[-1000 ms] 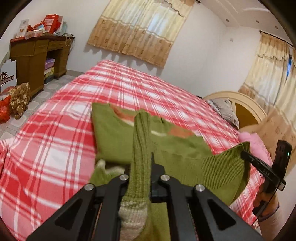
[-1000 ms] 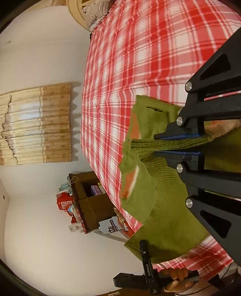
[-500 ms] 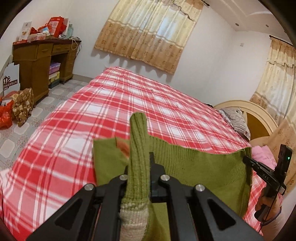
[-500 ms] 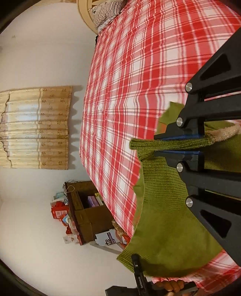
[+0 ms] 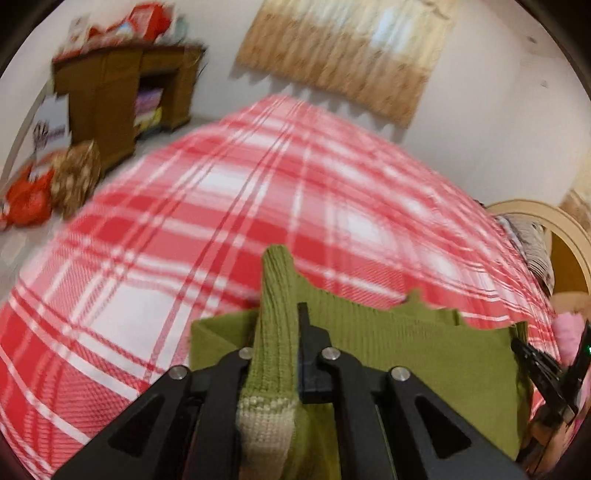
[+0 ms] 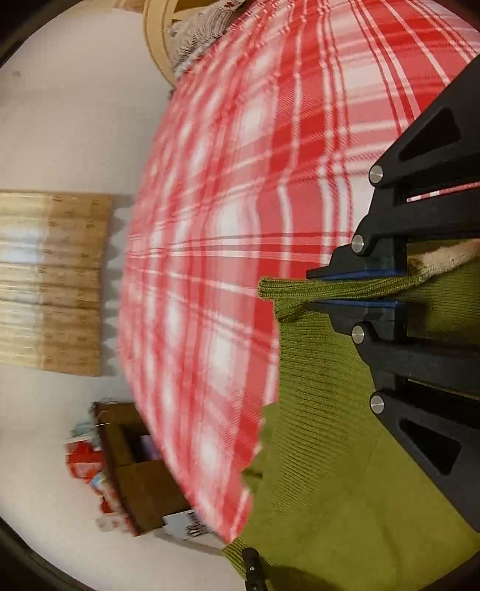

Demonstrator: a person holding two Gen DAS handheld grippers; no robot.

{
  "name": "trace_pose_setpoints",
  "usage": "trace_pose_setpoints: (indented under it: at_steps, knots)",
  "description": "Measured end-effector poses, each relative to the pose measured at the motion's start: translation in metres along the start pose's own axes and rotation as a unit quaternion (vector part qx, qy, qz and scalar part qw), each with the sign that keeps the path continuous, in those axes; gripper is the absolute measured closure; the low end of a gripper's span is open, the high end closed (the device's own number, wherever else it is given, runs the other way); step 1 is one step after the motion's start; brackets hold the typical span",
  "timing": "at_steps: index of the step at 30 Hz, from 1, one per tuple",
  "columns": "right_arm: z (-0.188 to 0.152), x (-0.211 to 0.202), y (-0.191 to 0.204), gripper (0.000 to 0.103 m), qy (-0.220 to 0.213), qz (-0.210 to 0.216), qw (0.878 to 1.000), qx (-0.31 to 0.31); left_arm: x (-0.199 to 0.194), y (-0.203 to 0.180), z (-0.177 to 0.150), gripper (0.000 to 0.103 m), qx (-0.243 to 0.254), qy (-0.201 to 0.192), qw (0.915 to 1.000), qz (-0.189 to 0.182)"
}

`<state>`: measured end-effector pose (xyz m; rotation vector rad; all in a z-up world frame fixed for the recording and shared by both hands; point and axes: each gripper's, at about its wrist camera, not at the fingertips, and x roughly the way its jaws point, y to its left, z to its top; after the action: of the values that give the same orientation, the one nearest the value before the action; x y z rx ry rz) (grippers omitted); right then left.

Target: Fold small clothes

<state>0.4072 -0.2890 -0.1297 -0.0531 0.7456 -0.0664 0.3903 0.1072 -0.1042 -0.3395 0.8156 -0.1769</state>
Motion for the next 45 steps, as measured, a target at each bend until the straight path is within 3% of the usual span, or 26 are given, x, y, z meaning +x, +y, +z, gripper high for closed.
trace_pose_setpoints:
  at_steps: [4,7,8,9,11,14,18,21,23,27,29,31,32,35,37,42,45]
  knots:
    - [-0.002,0.012,-0.002,0.092,0.036,0.002,0.999,0.000,0.002,-0.001,0.001,0.082,-0.002,0.010,0.9997,0.023]
    - [-0.001,0.017,-0.003,0.072,0.064,-0.018,0.998,0.011,0.002,-0.007,0.001,0.065,0.009,0.012,0.9983,0.056]
    - [-0.002,0.014,-0.008,0.060,0.067,-0.015,0.997,0.024,0.001,-0.008,0.000,0.064,0.011,0.014,0.9985,0.052]
    - [-0.005,0.005,-0.015,0.057,0.065,-0.006,0.997,0.045,-0.004,-0.008,0.000,0.063,0.012,0.020,0.9986,0.047]
    - [-0.017,-0.030,-0.032,0.057,0.029,-0.025,0.995,0.094,-0.019,-0.004,0.000,0.062,0.011,0.026,0.9990,0.036]
    - [-0.052,-0.098,-0.050,0.057,-0.040,-0.050,0.989,0.135,-0.061,0.001,-0.013,0.062,0.029,-0.002,0.9990,0.033]
    - [-0.110,-0.151,-0.051,0.057,-0.032,0.019,0.987,0.157,-0.103,0.003,-0.050,0.062,0.051,-0.006,0.9982,0.030]
    - [-0.143,-0.169,-0.046,0.057,-0.023,0.043,0.982,0.183,-0.128,0.003,-0.082,0.061,0.043,-0.017,0.9987,0.020]
    - [-0.158,-0.171,-0.039,0.057,-0.015,0.060,0.979,0.195,-0.139,0.003,-0.102,0.052,0.032,-0.030,0.9987,0.024]
    - [-0.170,-0.154,-0.016,0.057,0.005,0.080,0.979,0.190,-0.134,0.000,-0.126,0.049,0.025,-0.020,0.9988,0.038]
    - [-0.170,-0.151,-0.004,0.057,0.004,0.052,0.985,0.162,-0.127,-0.004,-0.134,0.049,0.042,-0.013,0.9964,0.073]
    - [-0.168,-0.154,0.002,0.065,0.004,0.043,0.988,0.148,-0.125,-0.006,-0.137,0.049,0.056,-0.021,0.9938,0.094]
    - [-0.167,-0.154,0.006,0.078,0.008,0.041,0.990,0.135,-0.124,-0.006,-0.138,0.049,0.056,-0.021,0.9935,0.097]
    - [-0.171,-0.158,0.014,0.080,0.021,0.026,0.994,0.099,-0.122,-0.004,-0.139,0.047,0.060,-0.026,0.9924,0.104]
    - [-0.176,-0.163,0.011,0.080,0.027,0.018,0.996,0.086,-0.120,0.000,-0.143,0.040,0.070,-0.026,0.9903,0.118]
    - [-0.188,-0.164,-0.016,0.079,0.022,0.063,0.986,0.152,-0.120,0.002,-0.151,0.039,0.094,-0.030,0.9878,0.121]
    - [-0.186,-0.172,-0.016,0.078,0.019,0.067,0.984,0.165,-0.120,0.000,-0.151,0.037,0.092,-0.031,0.9870,0.128]
